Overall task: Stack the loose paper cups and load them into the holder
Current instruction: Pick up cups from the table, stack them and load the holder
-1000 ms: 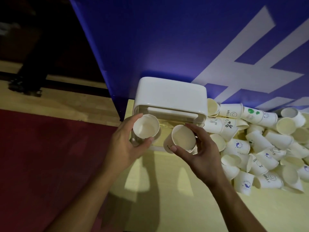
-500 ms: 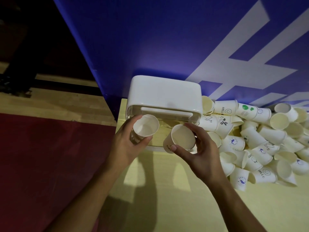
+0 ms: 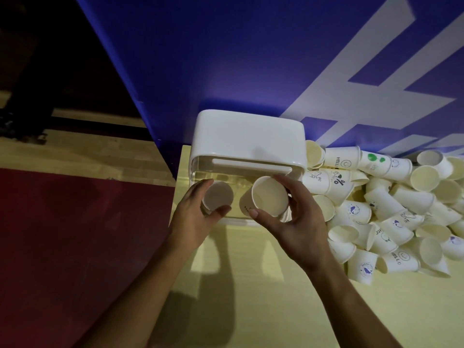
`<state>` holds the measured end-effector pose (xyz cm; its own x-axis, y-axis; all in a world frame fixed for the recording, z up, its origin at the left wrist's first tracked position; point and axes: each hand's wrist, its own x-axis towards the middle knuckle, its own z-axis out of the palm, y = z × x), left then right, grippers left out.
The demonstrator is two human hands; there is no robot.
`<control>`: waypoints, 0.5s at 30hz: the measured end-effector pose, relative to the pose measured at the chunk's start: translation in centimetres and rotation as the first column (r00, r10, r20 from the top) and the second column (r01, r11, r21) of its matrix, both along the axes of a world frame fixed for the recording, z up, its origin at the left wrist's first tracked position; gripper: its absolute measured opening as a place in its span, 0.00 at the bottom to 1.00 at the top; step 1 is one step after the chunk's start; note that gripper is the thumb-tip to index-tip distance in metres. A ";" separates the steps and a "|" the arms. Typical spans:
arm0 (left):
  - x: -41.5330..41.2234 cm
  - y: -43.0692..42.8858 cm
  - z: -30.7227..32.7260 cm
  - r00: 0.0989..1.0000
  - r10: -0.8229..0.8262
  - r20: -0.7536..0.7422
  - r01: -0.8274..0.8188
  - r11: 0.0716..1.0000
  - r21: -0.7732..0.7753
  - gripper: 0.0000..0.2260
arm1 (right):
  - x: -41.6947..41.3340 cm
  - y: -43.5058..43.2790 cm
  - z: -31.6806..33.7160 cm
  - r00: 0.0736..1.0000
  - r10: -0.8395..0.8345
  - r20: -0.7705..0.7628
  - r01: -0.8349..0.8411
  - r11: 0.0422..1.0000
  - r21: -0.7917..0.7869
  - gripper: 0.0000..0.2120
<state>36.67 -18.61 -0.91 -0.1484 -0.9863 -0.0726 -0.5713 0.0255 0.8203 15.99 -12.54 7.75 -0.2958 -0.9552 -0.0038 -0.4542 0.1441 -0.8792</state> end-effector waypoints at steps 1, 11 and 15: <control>-0.1 0.0 -0.3 1.000 0.004 0.006 -0.004 1.000 -0.001 0.35 | 0.5 -0.3 0.0 1.000 0.000 -0.010 0.000 0.999 -0.037 0.35; 1.0 0.3 1.2 0.889 0.063 -0.453 0.090 0.947 0.310 0.23 | 5.3 -2.5 -1.9 0.975 0.171 -0.144 -0.190 0.973 -0.132 0.35; 2.9 0.8 0.6 0.972 -0.079 -0.220 0.108 0.987 0.122 0.37 | 5.8 -3.0 -3.4 0.960 0.225 -0.165 -0.237 0.970 -0.057 0.36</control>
<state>39.55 -17.81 -0.28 -0.2654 -0.9511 -0.1577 -0.3822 -0.0464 0.9229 21.74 -15.54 4.34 -0.0580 -0.9934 0.0994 -0.6001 -0.0448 -0.7986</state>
